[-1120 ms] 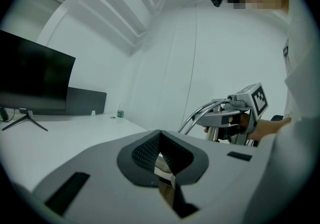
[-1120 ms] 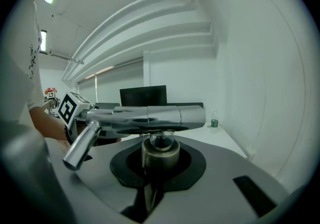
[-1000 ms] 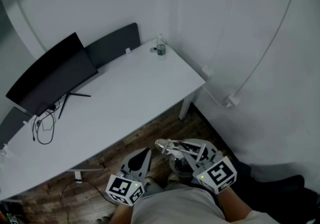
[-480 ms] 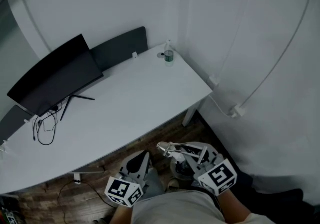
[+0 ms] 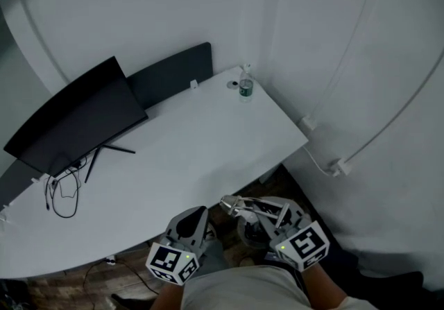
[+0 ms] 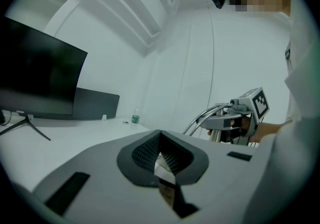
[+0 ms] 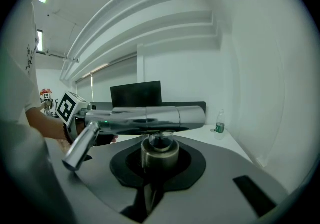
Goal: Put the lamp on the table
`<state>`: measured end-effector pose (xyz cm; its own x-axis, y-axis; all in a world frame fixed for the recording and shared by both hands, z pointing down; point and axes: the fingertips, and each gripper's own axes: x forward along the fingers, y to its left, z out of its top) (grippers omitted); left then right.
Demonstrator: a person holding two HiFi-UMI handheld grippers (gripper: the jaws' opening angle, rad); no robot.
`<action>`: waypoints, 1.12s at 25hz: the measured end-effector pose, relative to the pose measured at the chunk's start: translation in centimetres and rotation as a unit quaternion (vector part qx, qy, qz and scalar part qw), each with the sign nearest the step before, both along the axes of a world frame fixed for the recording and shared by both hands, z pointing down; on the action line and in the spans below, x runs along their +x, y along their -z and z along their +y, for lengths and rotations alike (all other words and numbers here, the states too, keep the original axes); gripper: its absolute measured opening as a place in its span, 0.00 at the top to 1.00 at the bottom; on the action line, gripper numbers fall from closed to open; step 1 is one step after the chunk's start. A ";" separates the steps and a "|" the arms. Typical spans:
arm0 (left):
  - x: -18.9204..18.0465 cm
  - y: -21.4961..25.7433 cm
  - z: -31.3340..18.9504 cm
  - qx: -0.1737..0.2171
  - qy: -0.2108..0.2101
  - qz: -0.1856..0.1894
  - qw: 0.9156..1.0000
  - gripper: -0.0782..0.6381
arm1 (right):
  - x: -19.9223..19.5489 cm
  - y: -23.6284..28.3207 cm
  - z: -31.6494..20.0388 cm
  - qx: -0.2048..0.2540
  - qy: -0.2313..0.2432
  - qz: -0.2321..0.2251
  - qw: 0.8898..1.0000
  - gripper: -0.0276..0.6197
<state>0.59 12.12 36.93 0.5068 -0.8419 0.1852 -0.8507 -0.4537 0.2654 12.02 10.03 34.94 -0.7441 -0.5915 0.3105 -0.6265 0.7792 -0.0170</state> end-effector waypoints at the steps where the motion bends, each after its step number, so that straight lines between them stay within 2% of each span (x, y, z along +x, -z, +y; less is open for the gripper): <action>1: -0.5 0.0 -0.8 0.000 -0.001 0.000 1.000 0.89 | -0.6 0.0 -0.8 0.001 -0.001 0.001 1.000 0.89; 11: -5.8 -0.2 -8.6 0.006 -0.024 -0.010 1.000 0.89 | -6.2 0.3 -8.4 0.008 -0.018 -0.001 1.000 0.89; 19: -9.8 -0.2 -13.0 0.019 -0.050 -0.015 0.998 0.89 | -10.2 1.3 -12.8 0.021 -0.034 0.005 0.999 0.89; 28: -10.5 -0.4 -16.2 0.012 -0.047 -0.009 0.999 0.89 | -11.8 1.9 -16.4 0.024 -0.021 0.009 0.999 0.89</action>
<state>-9.87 -4.06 37.33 0.5807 -0.7949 0.1758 -0.8084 -0.5377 0.2394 0.25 -6.42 33.05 -0.7122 -0.6372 0.2945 -0.6592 0.7513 0.0315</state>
